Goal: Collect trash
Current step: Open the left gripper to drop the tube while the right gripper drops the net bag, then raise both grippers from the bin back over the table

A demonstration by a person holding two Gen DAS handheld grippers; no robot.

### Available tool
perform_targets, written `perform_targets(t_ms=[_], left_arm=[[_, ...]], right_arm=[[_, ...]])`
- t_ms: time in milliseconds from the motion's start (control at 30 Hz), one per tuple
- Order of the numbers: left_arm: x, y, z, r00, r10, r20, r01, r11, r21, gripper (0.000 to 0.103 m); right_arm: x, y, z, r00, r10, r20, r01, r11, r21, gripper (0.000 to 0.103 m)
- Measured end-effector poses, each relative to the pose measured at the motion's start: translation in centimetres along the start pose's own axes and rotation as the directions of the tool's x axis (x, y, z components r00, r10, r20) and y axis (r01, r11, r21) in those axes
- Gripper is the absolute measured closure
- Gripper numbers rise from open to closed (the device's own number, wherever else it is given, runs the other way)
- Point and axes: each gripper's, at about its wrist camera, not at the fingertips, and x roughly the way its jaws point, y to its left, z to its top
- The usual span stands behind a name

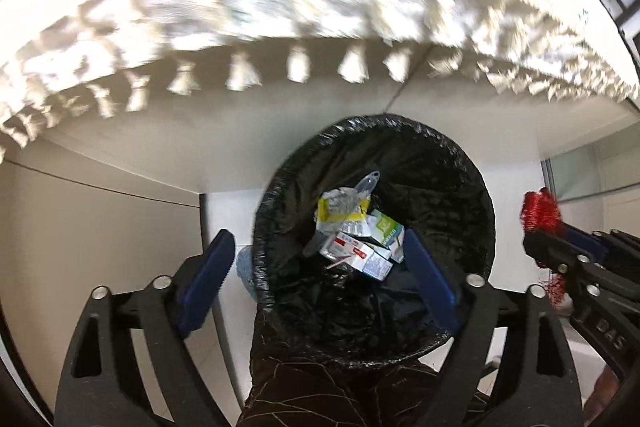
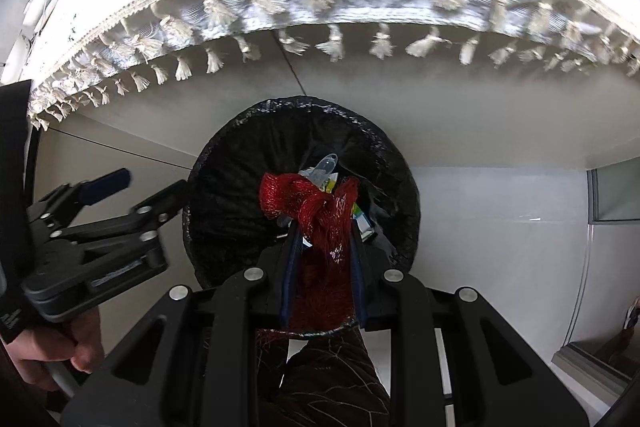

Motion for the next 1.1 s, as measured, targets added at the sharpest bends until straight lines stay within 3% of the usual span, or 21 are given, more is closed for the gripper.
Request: perform_targets(t_ms=[100, 567, 667, 833, 900, 1100], left_arm=[[-0.8, 1.3, -0.1, 1.000, 0.004, 0.020, -0.004, 1.000, -0.030, 0.007], [-3.4, 6.8, -0.2, 0.998, 0.014, 0.061, -0.005, 0.990, -0.143, 0.006], [-3.5, 7.6, -0.1, 0.998, 0.022, 0.060, -0.013, 0.988, -0.153, 0.006], [-3.0, 8.6, 0.1, 0.999, 0.030, 0.045, -0.023, 0.987, -0.159, 0.006], [-2.9, 8.6, 0.3, 0.999, 0.029, 0.043, -0.022, 0.988, -0.153, 0.006], [-3.4, 8.4, 1.0, 0.999, 0.006, 0.040, 0.000, 0.989, -0.146, 0.006]], right_arm=[[0.6, 0.9, 0.5, 1.000, 0.006, -0.004, -0.006, 1.000, -0.009, 0.082], [2.0, 5.7, 2.6, 0.999, 0.025, -0.026, -0.027, 0.997, -0.073, 0.082], [2.1, 6.3, 2.7, 1.000, 0.013, -0.016, -0.014, 0.997, -0.080, 0.077], [1.7, 6.1, 3.1, 1.000, 0.007, 0.000, -0.006, 0.998, -0.069, 0.063], [1.0, 5.7, 3.2, 1.000, -0.003, 0.016, 0.004, 0.998, -0.060, 0.050], [-1.7, 5.2, 3.6, 0.997, -0.023, 0.072, 0.026, 0.998, -0.051, 0.027]])
